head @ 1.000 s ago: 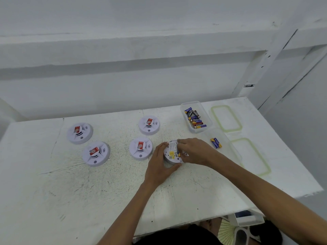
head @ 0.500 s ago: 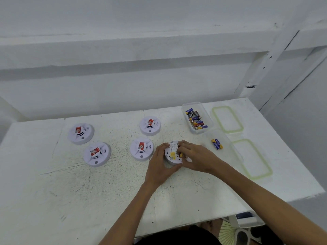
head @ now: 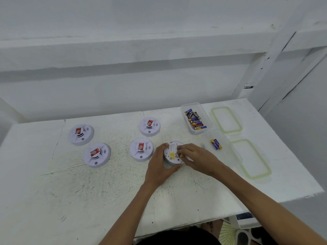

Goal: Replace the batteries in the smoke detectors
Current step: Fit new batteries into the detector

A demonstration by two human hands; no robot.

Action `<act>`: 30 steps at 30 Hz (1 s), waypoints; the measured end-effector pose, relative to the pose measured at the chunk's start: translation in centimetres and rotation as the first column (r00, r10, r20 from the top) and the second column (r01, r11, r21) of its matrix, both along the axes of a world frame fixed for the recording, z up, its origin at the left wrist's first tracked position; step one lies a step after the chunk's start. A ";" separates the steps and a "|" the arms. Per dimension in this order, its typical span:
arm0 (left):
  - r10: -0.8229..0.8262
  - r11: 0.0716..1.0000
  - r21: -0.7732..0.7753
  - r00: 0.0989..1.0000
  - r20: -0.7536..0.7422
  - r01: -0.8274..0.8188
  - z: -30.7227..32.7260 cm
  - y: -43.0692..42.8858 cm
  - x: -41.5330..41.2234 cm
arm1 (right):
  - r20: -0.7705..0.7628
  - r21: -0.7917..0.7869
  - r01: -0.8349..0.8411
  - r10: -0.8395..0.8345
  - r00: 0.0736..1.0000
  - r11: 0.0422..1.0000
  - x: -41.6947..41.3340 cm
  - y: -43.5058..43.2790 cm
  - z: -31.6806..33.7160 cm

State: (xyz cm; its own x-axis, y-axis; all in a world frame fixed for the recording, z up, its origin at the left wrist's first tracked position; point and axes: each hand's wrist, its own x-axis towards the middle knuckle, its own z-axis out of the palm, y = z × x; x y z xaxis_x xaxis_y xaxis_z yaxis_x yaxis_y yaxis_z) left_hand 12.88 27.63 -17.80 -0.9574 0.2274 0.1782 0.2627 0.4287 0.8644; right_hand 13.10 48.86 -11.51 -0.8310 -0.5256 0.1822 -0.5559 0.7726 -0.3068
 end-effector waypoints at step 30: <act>0.007 0.999 -0.038 0.999 0.048 -0.006 0.7 -0.1 0.3 | 0.324 -0.400 0.736 -0.667 0.671 0.546 -1.5 5.1 1.0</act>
